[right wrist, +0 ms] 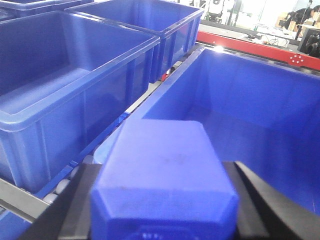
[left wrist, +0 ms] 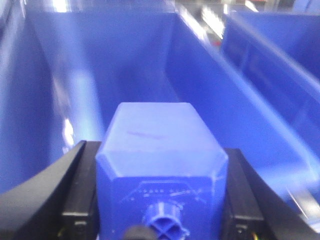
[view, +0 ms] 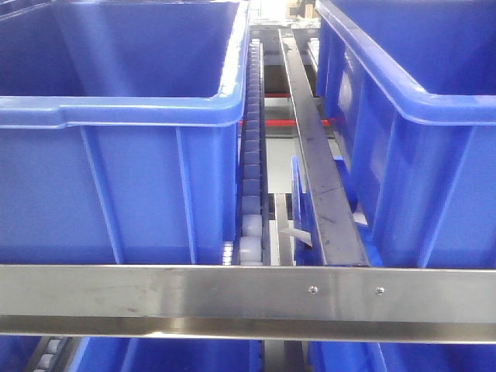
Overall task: Pick and sort blue part to right shelf
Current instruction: 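Lower the left gripper with its blue part into a blue bin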
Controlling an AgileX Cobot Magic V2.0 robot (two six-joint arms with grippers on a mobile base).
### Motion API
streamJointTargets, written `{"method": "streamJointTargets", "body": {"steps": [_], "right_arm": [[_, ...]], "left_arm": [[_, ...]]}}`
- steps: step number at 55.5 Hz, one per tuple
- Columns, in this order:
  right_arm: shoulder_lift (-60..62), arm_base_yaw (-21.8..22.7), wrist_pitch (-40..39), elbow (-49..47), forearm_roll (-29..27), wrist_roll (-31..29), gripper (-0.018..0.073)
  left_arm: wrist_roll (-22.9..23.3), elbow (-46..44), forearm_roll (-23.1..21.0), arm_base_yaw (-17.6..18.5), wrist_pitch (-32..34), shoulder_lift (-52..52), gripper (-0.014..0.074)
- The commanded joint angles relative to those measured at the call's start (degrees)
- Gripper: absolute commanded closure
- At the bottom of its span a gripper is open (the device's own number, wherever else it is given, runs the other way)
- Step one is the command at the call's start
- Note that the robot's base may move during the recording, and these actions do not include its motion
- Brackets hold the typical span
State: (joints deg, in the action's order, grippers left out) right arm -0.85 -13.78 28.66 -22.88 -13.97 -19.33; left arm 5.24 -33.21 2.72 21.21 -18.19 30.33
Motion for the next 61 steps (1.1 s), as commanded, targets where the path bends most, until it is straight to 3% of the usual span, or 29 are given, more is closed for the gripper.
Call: {"method": "streamJointTargets", "body": {"steps": [1, 26, 33, 51, 55, 61], "right_arm": [[-0.8, 0.1, -5.4, -1.6, -0.7, 0.1, 0.0386], [-0.8, 0.1, -5.4, -1.6, -0.7, 0.1, 0.0386], [-0.8, 0.1, -5.4, -1.6, -0.7, 0.1, 0.0386], [-0.8, 0.1, -5.4, -1.6, -0.7, 0.1, 0.0386], [-0.8, 0.1, -5.4, -1.6, -0.7, 0.1, 0.0386], [-0.8, 0.1, -5.4, -1.6, -0.7, 0.1, 0.0386]], "left_arm": [[0.0, -6.9, 1.6, 0.5, 3.0, 5.6, 0.0346], [-0.1, -35.3, 3.4, 0.5, -5.8, 48.6, 0.0346], [-0.1, -46.6, 3.1, -0.3, -14.3, 61.5, 0.0346], [-0.1, -80.3, 2.6, -2.3, -43.8, 89.9, 0.0342], [-0.1, -86.0, 2.2, -2.4, -47.5, 93.4, 0.0342], [-0.1, -88.4, -0.9, -2.9, -46.6, 94.1, 0.0311]]}}
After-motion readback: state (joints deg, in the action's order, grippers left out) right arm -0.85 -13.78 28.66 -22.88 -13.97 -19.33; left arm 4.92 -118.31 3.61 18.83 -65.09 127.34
